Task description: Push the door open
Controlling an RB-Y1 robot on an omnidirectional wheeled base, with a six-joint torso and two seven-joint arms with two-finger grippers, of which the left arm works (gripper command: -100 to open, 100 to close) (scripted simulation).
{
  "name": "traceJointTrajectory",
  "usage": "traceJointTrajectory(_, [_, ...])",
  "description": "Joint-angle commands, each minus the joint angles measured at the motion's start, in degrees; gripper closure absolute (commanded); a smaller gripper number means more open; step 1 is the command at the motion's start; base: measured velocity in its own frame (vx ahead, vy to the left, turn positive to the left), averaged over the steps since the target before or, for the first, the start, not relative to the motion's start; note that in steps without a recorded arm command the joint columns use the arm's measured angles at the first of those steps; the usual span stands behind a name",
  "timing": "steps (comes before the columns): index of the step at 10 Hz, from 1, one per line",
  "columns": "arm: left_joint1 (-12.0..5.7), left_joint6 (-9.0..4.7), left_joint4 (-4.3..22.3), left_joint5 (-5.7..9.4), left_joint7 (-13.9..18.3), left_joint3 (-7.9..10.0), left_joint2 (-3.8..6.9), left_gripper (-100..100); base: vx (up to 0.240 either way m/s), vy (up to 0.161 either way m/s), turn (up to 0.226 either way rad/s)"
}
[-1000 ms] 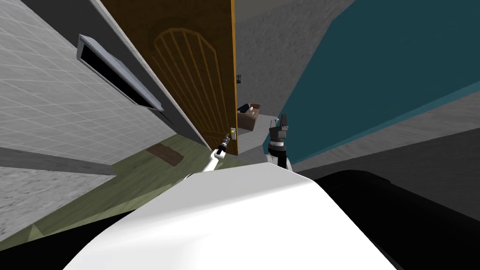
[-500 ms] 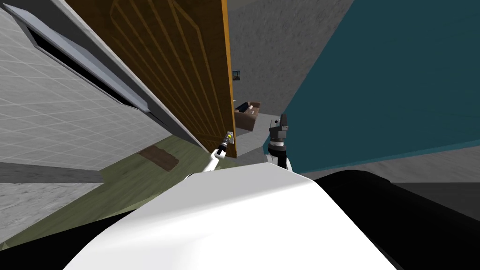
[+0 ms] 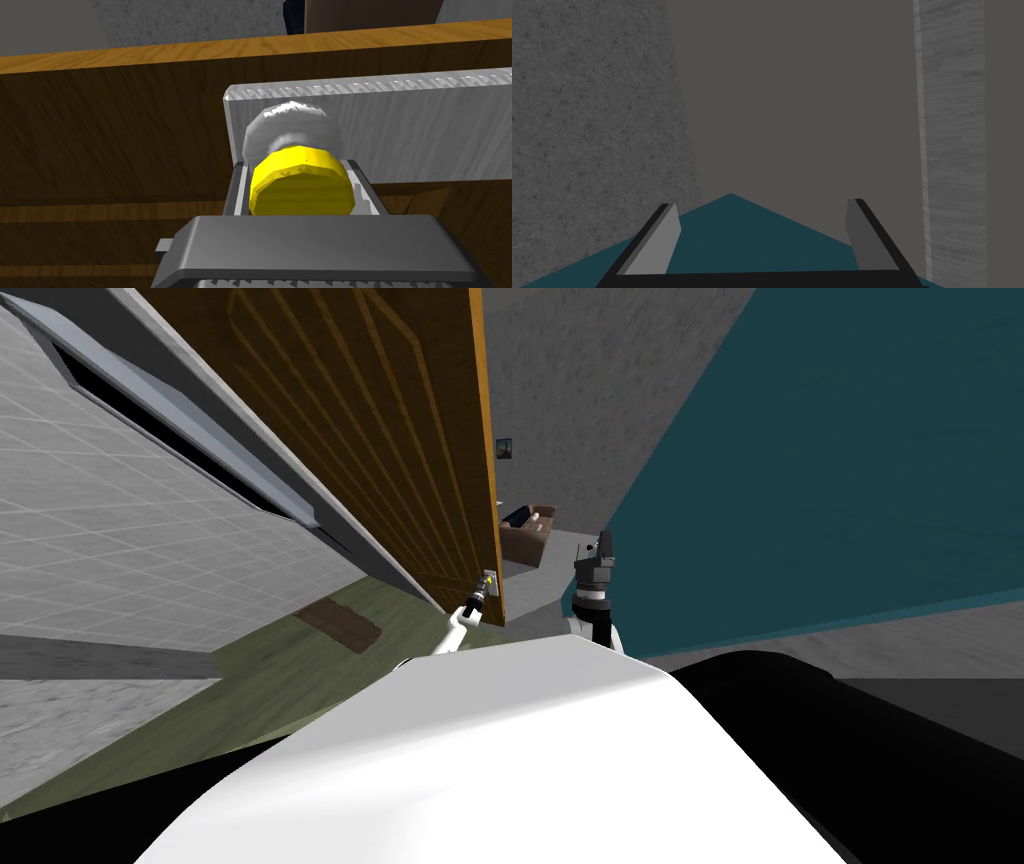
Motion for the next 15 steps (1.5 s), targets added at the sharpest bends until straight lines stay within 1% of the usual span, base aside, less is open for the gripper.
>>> traceJointTrajectory(1, [0.01, -0.04, 0.0, 0.03, 0.1, -0.02, -0.05, 100, -0.01, 0.003, 0.004])
traceJointTrajectory(2, [0.01, -0.04, 0.0, 0.03, 0.1, -0.02, -0.05, 100, 0.0, 0.0, 0.0])
traceJointTrajectory(3, [0.12, 0.13, 0.1, 0.14, -0.5, 0.79, 0.64, 100, 0.085, -0.05, 0.045])
traceJointTrajectory(6, [0.12, 0.23, 0.0, 0.33, -1.2, 1.89, 1.26, 100, 0.128, -0.095, 0.045])
traceJointTrajectory(8, [0.13, 0.34, 0.0, 0.53, -1.9, 3.03, 1.72, 100, 0.154, -0.122, 0.059])
traceJointTrajectory(11, [0.14, 0.52, -0.1, 0.89, -3.2, 5.06, 2.16, 100, 0.204, -0.112, 0.121])
traceJointTrajectory(12, [0.05, 0.5, 0.3, 0.88, -2.5, 4.25, 2.04, -100, -0.023, -0.029, 0.045])
traceJointTrajectory(15, [0.13, 0.59, 0.1, 0.96, -2.1, 3.92, 1.92, -100, -0.174, 0.022, -0.01])
